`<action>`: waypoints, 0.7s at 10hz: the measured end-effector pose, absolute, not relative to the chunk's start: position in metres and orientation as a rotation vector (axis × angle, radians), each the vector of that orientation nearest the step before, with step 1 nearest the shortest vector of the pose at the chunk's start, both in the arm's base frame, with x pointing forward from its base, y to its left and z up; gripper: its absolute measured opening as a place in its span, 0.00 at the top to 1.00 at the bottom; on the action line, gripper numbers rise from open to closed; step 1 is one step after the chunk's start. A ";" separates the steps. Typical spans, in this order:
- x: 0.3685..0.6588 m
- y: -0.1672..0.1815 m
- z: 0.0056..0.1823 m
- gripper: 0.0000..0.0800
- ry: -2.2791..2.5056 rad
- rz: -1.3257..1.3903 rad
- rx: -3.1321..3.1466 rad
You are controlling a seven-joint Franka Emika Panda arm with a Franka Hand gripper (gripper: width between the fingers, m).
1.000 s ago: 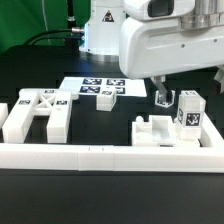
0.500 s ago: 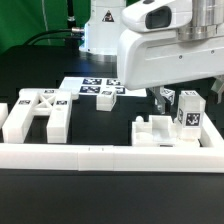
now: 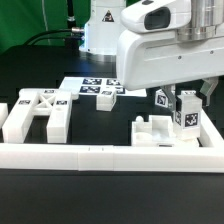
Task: Assemble chair
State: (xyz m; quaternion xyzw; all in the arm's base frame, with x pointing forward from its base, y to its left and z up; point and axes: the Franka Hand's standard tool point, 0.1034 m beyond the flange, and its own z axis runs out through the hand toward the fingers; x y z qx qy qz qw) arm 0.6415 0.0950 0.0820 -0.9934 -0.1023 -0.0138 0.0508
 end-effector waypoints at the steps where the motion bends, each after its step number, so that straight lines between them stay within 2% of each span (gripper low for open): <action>1: 0.642 0.095 0.082 0.64 -0.316 -0.042 -3.023; 2: 0.641 0.095 0.082 0.64 -0.271 -0.039 -3.024; 7: 0.642 0.097 0.081 0.64 0.526 -0.010 -2.955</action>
Offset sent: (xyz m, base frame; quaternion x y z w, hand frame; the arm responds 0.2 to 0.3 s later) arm -0.0123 -0.0036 -0.0082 0.0332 -0.0177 0.2183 0.9751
